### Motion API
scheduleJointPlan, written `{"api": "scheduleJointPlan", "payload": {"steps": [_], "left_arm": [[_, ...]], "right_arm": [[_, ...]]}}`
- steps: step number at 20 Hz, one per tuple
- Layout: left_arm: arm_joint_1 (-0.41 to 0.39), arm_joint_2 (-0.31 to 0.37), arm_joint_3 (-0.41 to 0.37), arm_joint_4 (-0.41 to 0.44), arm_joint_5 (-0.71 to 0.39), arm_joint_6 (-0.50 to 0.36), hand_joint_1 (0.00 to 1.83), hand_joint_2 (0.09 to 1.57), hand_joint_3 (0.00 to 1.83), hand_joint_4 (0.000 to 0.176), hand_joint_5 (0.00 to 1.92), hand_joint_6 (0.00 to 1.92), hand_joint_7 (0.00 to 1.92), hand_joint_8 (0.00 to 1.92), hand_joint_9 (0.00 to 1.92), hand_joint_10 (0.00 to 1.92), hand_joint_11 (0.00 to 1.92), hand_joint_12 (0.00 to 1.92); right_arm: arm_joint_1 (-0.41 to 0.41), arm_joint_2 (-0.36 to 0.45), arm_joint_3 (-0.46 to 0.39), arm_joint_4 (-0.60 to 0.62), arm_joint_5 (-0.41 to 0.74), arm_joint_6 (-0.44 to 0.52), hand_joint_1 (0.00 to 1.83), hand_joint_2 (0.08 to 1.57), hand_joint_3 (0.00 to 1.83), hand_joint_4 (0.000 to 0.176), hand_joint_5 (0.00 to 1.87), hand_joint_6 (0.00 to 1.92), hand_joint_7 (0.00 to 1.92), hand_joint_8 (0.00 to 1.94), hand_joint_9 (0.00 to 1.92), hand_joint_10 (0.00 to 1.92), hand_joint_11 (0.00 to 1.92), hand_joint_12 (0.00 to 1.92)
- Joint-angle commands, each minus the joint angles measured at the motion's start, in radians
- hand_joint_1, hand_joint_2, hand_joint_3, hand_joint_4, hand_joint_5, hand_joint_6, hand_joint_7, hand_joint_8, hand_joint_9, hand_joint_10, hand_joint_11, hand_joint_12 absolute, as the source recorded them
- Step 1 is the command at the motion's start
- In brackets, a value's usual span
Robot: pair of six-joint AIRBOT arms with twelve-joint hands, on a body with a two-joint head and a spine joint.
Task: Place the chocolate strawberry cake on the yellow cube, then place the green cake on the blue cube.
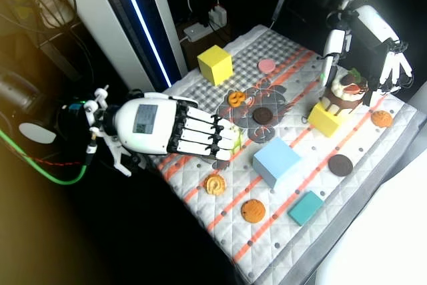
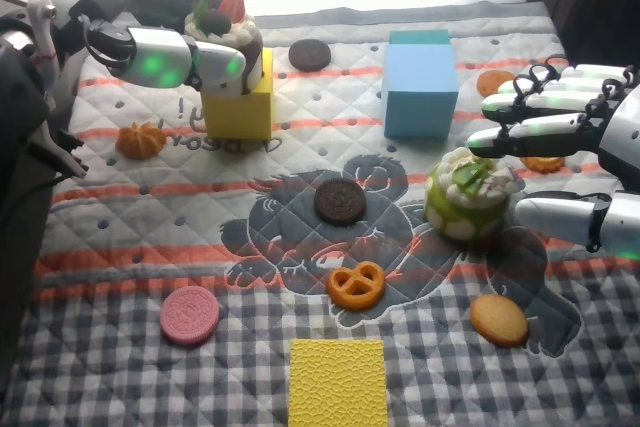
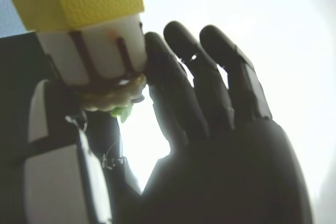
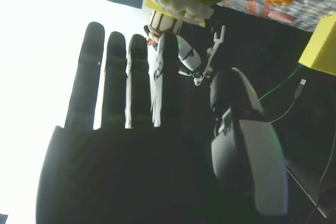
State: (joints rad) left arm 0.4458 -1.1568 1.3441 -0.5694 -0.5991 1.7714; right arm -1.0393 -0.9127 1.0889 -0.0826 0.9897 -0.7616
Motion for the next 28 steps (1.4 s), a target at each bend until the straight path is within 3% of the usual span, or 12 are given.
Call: {"api": "scheduleJointPlan", "payload": {"steps": [1, 5, 7, 10, 16, 18, 19, 21, 22, 23, 26, 28], "left_arm": [[-0.004, 0.009, -0.002, 0.021, -0.100, -0.007, 0.97, 0.91, 0.00, 0.004, 0.82, 0.00, 0.94, 0.00, 0.58, 0.85, 0.22, 1.53], [0.003, 0.016, -0.011, 0.025, -0.104, -0.007, 0.91, 0.91, 0.00, 0.022, 0.67, 0.00, 0.85, 0.00, 0.51, 0.92, 0.15, 1.61], [0.006, 0.016, -0.012, 0.024, -0.104, -0.008, 0.86, 0.89, 0.00, 0.062, 0.45, 0.00, 0.78, 0.00, 0.48, 0.93, 0.10, 1.64], [0.008, 0.018, -0.013, 0.022, -0.104, -0.008, 0.79, 0.86, 0.00, 0.055, 0.43, 0.00, 0.74, 0.00, 0.46, 0.96, 0.13, 1.68], [0.014, 0.029, -0.029, 0.023, -0.118, -0.007, 0.71, 0.79, 0.00, 0.093, 0.37, 0.00, 0.67, 0.00, 0.43, 0.83, 0.05, 1.64], [0.017, 0.034, -0.037, 0.023, -0.130, -0.007, 0.66, 0.78, 0.00, 0.110, 0.26, 0.00, 0.54, 0.00, 0.45, 0.45, 0.00, 1.48], [0.022, 0.042, -0.048, 0.024, -0.144, -0.007, 0.66, 0.78, 0.00, 0.146, 0.18, 0.00, 0.42, 0.00, 0.41, 0.26, 0.00, 1.36], [0.037, 0.069, -0.086, 0.042, -0.180, -0.007, 0.65, 0.77, 0.00, 0.170, 0.11, 0.01, 0.31, 0.00, 0.34, 0.15, 0.00, 1.21], [0.053, 0.096, -0.121, 0.059, -0.210, -0.007, 0.59, 0.76, 0.00, 0.176, 0.05, 0.01, 0.14, 0.02, 0.19, 0.02, 0.00, 0.77], [0.064, 0.116, -0.147, 0.069, -0.230, -0.007, 0.59, 0.76, 0.00, 0.176, 0.05, 0.01, 0.14, 0.02, 0.19, 0.02, 0.00, 0.77], [0.117, 0.188, -0.240, 0.109, -0.315, -0.007, 0.56, 0.77, 0.01, 0.176, 0.00, 0.00, 0.00, 0.00, 0.00, 0.00, 0.00, 0.06], [0.178, 0.255, -0.329, 0.150, -0.390, -0.007, 0.59, 0.78, 0.01, 0.176, 0.00, 0.00, 0.00, 0.00, 0.00, 0.00, 0.00, 0.00]], "right_arm": [[0.008, 0.001, 0.002, 0.019, 0.122, 0.004, 0.16, 1.33, 0.00, 0.054, 0.59, 0.01, 0.40, 0.01, 0.36, 0.01, 0.30, 0.26], [0.007, 0.001, 0.002, 0.020, 0.122, 0.004, 0.21, 1.34, 0.00, 0.039, 0.60, 0.01, 0.40, 0.00, 0.36, 0.00, 0.31, 0.27], [0.006, 0.001, 0.001, 0.020, 0.123, 0.004, 0.20, 1.34, 0.00, 0.041, 0.61, 0.00, 0.41, 0.00, 0.37, 0.00, 0.30, 0.27], [0.006, 0.001, 0.001, 0.020, 0.123, 0.004, 0.22, 1.34, 0.00, 0.052, 0.59, 0.00, 0.41, 0.00, 0.36, 0.00, 0.29, 0.28], [0.005, 0.001, 0.000, 0.021, 0.123, 0.004, 0.20, 1.34, 0.00, 0.046, 0.60, 0.00, 0.40, 0.00, 0.36, 0.00, 0.29, 0.30], [0.005, 0.002, 0.000, 0.021, 0.123, 0.004, 0.20, 1.34, 0.00, 0.039, 0.60, 0.00, 0.41, 0.00, 0.36, 0.00, 0.28, 0.30], [0.005, 0.002, 0.000, 0.022, 0.123, 0.004, 0.21, 1.34, 0.00, 0.026, 0.61, 0.00, 0.41, 0.00, 0.36, 0.00, 0.28, 0.30], [0.006, 0.002, 0.001, 0.024, 0.127, 0.004, 0.20, 1.34, 0.00, 0.024, 0.60, 0.00, 0.40, 0.00, 0.35, 0.00, 0.28, 0.29], [0.006, 0.002, 0.001, 0.026, 0.131, 0.004, 0.19, 1.31, 0.00, 0.045, 0.55, 0.00, 0.36, 0.00, 0.35, 0.00, 0.28, 0.29], [0.006, 0.002, 0.003, 0.027, 0.132, 0.004, 0.19, 1.31, 0.00, 0.045, 0.55, 0.00, 0.36, 0.00, 0.35, 0.00, 0.28, 0.29], [0.010, -0.007, 0.008, 0.034, 0.133, 0.004, 0.31, 1.21, 0.00, 0.069, 0.49, 0.00, 0.35, 0.00, 0.36, 0.00, 0.34, 0.31], [0.018, -0.025, 0.021, 0.039, 0.130, 0.004, 0.45, 1.17, 0.00, 0.080, 0.48, 0.00, 0.34, 0.00, 0.32, 0.00, 0.29, 0.29]]}}
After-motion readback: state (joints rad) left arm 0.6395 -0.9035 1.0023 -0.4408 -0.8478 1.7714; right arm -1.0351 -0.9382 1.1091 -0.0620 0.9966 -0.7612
